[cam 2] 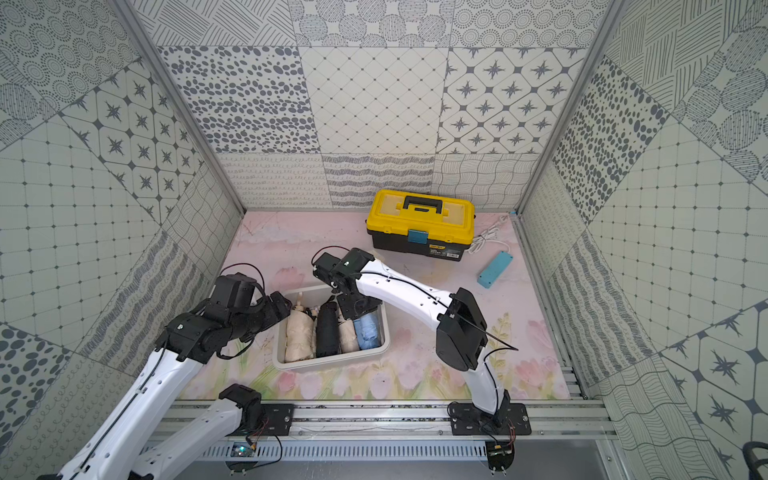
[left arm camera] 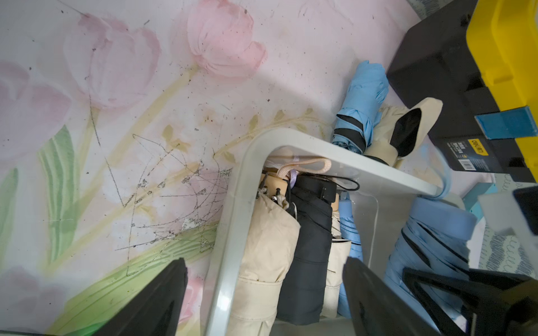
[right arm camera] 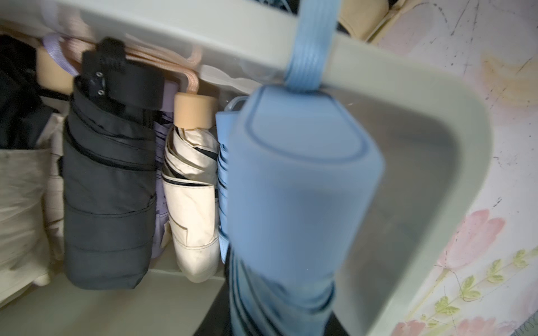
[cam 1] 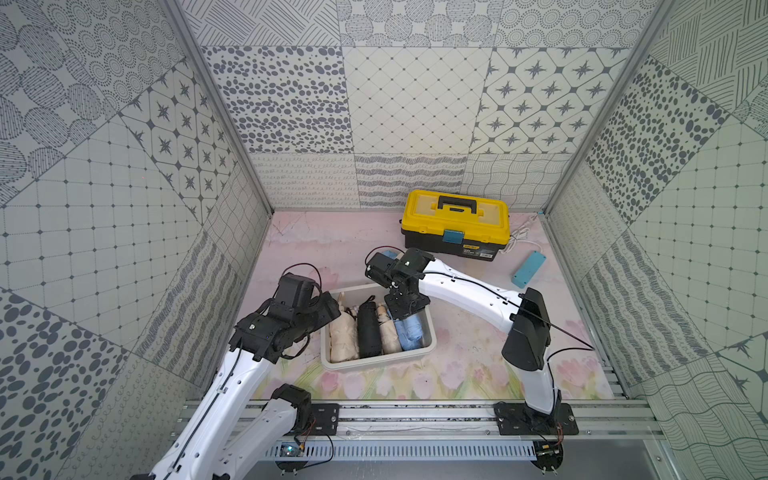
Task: Put the umbrella into the storage box
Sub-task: Place the umbrella in the storage box.
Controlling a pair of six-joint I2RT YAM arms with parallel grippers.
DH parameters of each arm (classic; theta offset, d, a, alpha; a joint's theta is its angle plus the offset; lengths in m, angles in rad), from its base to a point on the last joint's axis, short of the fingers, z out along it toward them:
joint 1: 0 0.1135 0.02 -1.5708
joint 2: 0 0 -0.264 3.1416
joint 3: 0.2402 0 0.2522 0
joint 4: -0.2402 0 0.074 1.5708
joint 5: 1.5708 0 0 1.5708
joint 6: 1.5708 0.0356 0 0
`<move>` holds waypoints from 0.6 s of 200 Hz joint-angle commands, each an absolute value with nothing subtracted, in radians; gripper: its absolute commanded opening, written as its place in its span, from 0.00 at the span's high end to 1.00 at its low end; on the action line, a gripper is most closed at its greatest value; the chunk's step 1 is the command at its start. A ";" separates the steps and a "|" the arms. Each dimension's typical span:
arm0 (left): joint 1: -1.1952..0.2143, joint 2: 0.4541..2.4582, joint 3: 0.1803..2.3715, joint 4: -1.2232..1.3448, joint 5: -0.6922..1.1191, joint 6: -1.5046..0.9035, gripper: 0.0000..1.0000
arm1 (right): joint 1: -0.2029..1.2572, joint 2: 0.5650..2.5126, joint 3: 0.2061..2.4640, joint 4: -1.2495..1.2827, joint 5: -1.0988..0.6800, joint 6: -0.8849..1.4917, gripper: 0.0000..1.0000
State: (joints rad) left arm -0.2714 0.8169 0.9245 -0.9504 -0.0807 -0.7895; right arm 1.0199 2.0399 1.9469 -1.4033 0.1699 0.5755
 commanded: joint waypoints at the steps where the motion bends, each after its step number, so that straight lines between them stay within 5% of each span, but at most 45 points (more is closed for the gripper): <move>1: -0.259 0.815 0.920 -1.000 -0.047 -0.751 0.11 | 1.023 2.038 1.924 -1.368 0.215 0.564 0.51; 35: -0.259 0.816 0.917 -0.997 -0.037 -0.755 0.11 | 1.023 1.985 1.899 -1.314 0.225 0.565 0.34; 78: -0.258 0.868 0.966 -0.958 0.004 -0.680 0.11 | 0.968 1.786 1.798 -1.117 0.198 0.573 0.33; 120: -0.262 0.939 1.033 -0.749 0.223 -0.403 0.17 | 0.826 1.535 1.512 -0.840 0.082 0.614 0.32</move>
State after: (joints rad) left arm -0.2665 0.8906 0.9798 -0.9379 0.0128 -0.6857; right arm 0.9035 1.6440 1.6478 -1.0534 0.1703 0.5728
